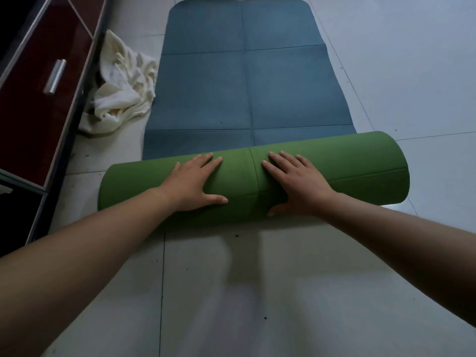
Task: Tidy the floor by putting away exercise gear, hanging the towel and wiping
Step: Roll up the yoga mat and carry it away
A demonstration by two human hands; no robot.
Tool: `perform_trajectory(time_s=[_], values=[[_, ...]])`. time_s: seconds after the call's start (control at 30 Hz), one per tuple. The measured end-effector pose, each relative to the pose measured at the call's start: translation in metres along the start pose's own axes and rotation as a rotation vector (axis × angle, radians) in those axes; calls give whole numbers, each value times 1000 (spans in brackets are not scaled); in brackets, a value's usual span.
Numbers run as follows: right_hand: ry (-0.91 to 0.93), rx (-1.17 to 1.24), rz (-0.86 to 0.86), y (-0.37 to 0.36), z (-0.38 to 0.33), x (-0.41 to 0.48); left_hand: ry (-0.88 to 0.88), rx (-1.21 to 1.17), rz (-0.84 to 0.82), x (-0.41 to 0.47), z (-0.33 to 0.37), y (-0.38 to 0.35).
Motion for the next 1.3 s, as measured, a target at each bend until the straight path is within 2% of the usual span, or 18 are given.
perform_trajectory(time_s=[0.17,0.53,1.03,1.3], values=[[-15,63,66,21,12,18,-21,-4,113,0,5,9],[0,26,8,9,12,20,2,95,-3,11,4,-11],[-11,29,95,34,0,-7,-34,70,168,-19,27,19],[3,40,-1,37,-18,-47,-74,90,31,-58,45,7]])
Point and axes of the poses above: each hand's wrist, its own x-axis towards the middle knuckle, its own y-axis out of the back of the hand, z = x × y, the point moved 10 cm from there along x, towards the middle knuckle, and after that the axes turned 4 degrees about -x, right-handed, at the moved point
